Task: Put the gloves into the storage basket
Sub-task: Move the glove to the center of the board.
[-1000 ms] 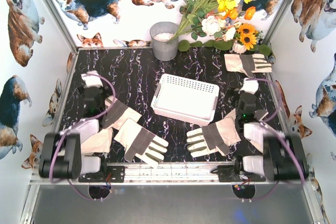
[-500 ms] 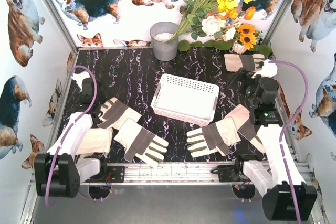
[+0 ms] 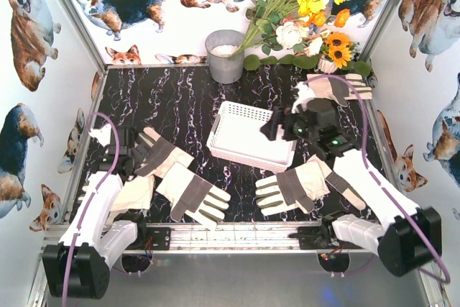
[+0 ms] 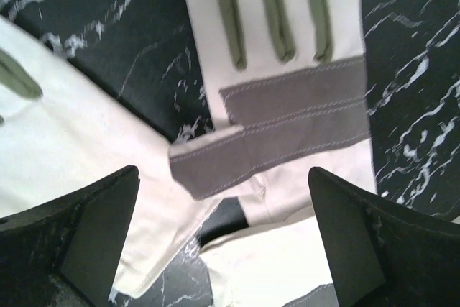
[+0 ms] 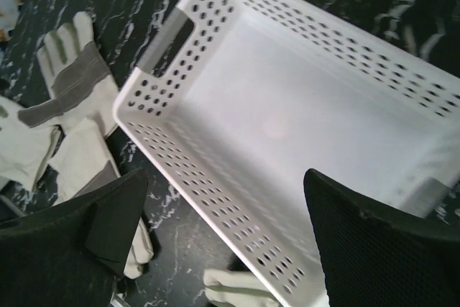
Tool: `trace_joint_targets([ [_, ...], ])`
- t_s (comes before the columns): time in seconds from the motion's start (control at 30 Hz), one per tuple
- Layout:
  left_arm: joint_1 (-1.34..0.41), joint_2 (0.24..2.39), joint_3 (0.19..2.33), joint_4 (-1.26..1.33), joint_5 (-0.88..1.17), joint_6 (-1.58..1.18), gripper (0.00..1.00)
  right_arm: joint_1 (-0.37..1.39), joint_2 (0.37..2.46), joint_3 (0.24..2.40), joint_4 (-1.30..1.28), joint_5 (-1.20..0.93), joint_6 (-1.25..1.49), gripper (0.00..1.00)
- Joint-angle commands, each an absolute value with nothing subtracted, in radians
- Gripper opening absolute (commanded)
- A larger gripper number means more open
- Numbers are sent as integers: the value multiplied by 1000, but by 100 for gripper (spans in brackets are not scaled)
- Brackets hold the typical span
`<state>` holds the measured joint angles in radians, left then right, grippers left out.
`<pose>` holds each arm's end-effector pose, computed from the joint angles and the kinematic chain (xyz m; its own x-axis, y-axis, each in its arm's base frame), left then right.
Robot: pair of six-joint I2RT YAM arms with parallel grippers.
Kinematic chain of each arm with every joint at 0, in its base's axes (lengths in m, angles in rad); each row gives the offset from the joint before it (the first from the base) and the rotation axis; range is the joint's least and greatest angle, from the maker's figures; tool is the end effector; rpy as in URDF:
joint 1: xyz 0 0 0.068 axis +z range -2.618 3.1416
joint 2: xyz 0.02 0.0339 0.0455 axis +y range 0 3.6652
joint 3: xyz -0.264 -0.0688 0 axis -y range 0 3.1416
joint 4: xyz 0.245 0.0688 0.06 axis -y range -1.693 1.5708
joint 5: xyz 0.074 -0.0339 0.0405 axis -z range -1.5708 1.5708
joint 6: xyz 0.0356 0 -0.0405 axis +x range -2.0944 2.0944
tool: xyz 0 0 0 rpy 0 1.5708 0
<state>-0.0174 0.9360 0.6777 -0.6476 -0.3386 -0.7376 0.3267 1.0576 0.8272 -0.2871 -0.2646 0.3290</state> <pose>0.1822 0.0087 0.2368 -0.4556 -0.6265 -0.6324 -0.6687 0.7098 -0.2215 0.2213 0.0848 0.2923 -0.6130 0.1215 -0.7806 -0.3455 0.8474 0.4032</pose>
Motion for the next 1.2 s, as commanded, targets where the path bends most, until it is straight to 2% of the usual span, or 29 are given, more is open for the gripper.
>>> trace_joint_targets([
  [0.0,-13,880,587,-678,-237,-864,91,400,1148,907,-115,-304,380,91],
  [0.13,-13,857,541,-656,-143,-869,83,441,1207,923,-101,-302,379,90],
  [0.3,-12,874,529,-745,-217,-897,83,460,1223,905,-66,-299,397,90],
  [0.4,-12,860,499,-715,-234,-922,82,465,1228,899,-62,-292,402,90],
  [0.53,-12,876,475,-621,-231,-898,65,467,1230,906,-63,-307,395,90],
  [0.77,-10,991,515,-568,-267,-814,44,478,1239,927,-87,-332,368,90],
  [0.93,-9,1058,535,-541,-239,-779,24,494,1268,937,-78,-346,374,90],
  [1.0,-8,1067,543,-544,-239,-769,17,511,1293,969,-88,-353,361,90],
  [1.17,-9,1054,549,-555,-239,-759,6,607,1423,1165,-192,-322,278,89],
])
